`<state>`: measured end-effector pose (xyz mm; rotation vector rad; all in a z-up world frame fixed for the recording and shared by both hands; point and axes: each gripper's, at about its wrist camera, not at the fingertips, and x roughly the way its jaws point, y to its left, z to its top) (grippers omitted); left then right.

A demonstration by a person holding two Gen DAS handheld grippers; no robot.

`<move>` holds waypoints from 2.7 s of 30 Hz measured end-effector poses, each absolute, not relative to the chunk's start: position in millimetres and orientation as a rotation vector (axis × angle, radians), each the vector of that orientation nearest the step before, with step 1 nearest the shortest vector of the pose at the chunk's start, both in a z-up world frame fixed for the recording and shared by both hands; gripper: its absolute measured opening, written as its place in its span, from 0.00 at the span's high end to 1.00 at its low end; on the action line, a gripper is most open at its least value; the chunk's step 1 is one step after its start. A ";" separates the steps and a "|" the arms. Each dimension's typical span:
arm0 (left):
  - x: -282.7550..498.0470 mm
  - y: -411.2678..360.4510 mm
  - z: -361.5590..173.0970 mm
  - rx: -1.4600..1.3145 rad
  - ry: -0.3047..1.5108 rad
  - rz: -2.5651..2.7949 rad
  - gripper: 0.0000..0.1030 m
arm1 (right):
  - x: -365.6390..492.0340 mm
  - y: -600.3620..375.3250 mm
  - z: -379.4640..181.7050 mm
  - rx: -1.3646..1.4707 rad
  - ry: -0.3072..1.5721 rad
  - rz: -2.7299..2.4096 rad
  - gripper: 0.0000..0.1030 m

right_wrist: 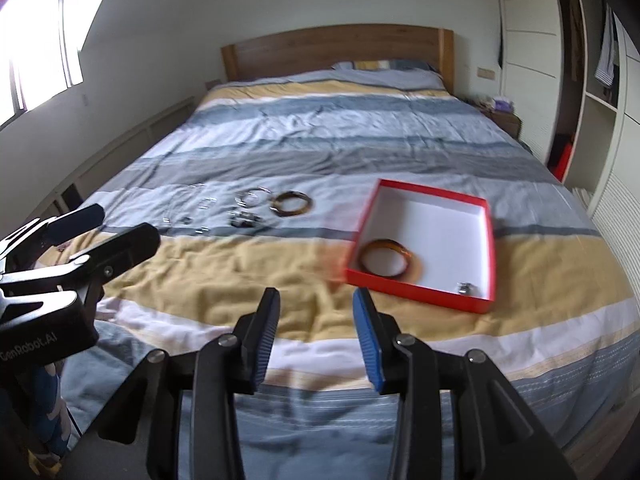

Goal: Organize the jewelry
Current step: 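Withdraw both open tools from the box back toward the jewelry, then grasp the silver ring with the left tool while the right tool grasps the beaded bracelet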

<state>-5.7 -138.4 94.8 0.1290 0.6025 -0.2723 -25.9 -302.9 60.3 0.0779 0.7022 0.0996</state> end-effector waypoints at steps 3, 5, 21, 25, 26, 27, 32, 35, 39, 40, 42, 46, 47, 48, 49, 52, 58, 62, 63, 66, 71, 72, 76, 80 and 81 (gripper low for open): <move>-21.1 -111.6 98.2 0.099 0.582 -0.229 0.14 | -34.5 -284.8 65.7 0.063 0.685 0.115 0.65; -28.8 -98.5 99.1 0.083 0.575 -0.209 0.14 | -39.0 -276.7 68.3 0.054 0.677 0.118 0.65; -55.4 -48.1 111.1 0.037 0.515 -0.143 0.14 | -55.2 -253.3 86.6 0.042 0.622 0.145 0.64; -51.4 -25.9 104.5 0.005 0.538 -0.117 0.13 | -50.5 -250.8 86.9 0.047 0.617 0.162 0.64; -49.6 -19.0 101.6 -0.007 0.544 -0.111 0.13 | -47.2 -250.0 85.0 0.049 0.622 0.171 0.64; -48.1 -13.8 98.9 -0.011 0.549 -0.101 0.13 | -44.6 -248.9 82.9 0.050 0.627 0.179 0.64; -30.8 12.0 74.6 -0.034 0.610 -0.047 0.13 | -28.0 -242.7 69.0 0.044 0.657 0.216 0.65; -14.2 23.8 58.7 -0.048 0.656 -0.034 0.13 | -13.0 -239.4 58.5 0.045 0.682 0.238 0.65; 10.4 31.4 43.9 -0.050 0.692 -0.016 0.13 | 12.9 -236.0 43.4 0.047 0.718 0.269 0.65; 15.7 31.8 41.0 -0.051 0.700 -0.016 0.13 | 16.8 -235.0 40.9 0.046 0.724 0.272 0.65; 29.8 33.0 32.3 -0.054 0.722 -0.018 0.13 | 29.8 -235.0 32.1 0.046 0.745 0.281 0.65; 55.5 34.2 15.2 -0.065 0.771 -0.025 0.13 | 56.3 -237.3 13.3 0.058 0.787 0.297 0.65; 62.1 34.2 10.4 -0.070 0.785 -0.029 0.14 | 62.8 -237.7 8.9 0.060 0.796 0.300 0.64; 66.8 33.8 7.4 -0.073 0.794 -0.033 0.14 | 69.5 -238.0 4.3 0.063 0.804 0.304 0.65; 73.0 33.0 4.0 -0.077 0.804 -0.044 0.14 | 74.3 -237.8 1.5 0.064 0.809 0.307 0.65; 93.1 29.7 -4.6 -0.079 0.828 -0.072 0.19 | 98.4 -238.0 -11.9 0.068 0.833 0.321 0.65; 135.7 28.6 -18.1 -0.088 0.866 -0.115 0.24 | 137.5 -234.3 -32.7 0.073 0.861 0.352 0.65; 163.9 23.7 -29.0 -0.099 0.891 -0.184 0.31 | 163.2 -229.0 -46.4 0.080 0.874 0.376 0.64; 172.2 20.5 -32.5 -0.095 0.895 -0.204 0.33 | 170.7 -227.5 -49.9 0.080 0.876 0.384 0.64; 194.8 10.5 -42.6 -0.073 0.909 -0.252 0.35 | 190.1 -221.5 -56.8 0.070 0.873 0.414 0.64; 230.4 -4.1 -61.0 -0.022 0.929 -0.301 0.39 | 219.0 -208.5 -64.4 0.023 0.863 0.468 0.64; 237.0 -5.7 -65.1 -0.016 0.934 -0.309 0.41 | 223.8 -206.1 -65.8 0.016 0.863 0.476 0.64; 257.5 -10.6 -81.3 0.001 0.956 -0.340 0.44 | 245.1 -197.7 -71.7 -0.010 0.857 0.504 0.64; 267.7 -15.9 -90.8 0.020 0.961 -0.364 0.45 | 260.1 -190.5 -73.7 -0.044 0.839 0.525 0.54; 269.8 -17.3 -92.7 0.027 0.960 -0.369 0.45 | 262.7 -189.0 -73.6 -0.055 0.828 0.527 0.54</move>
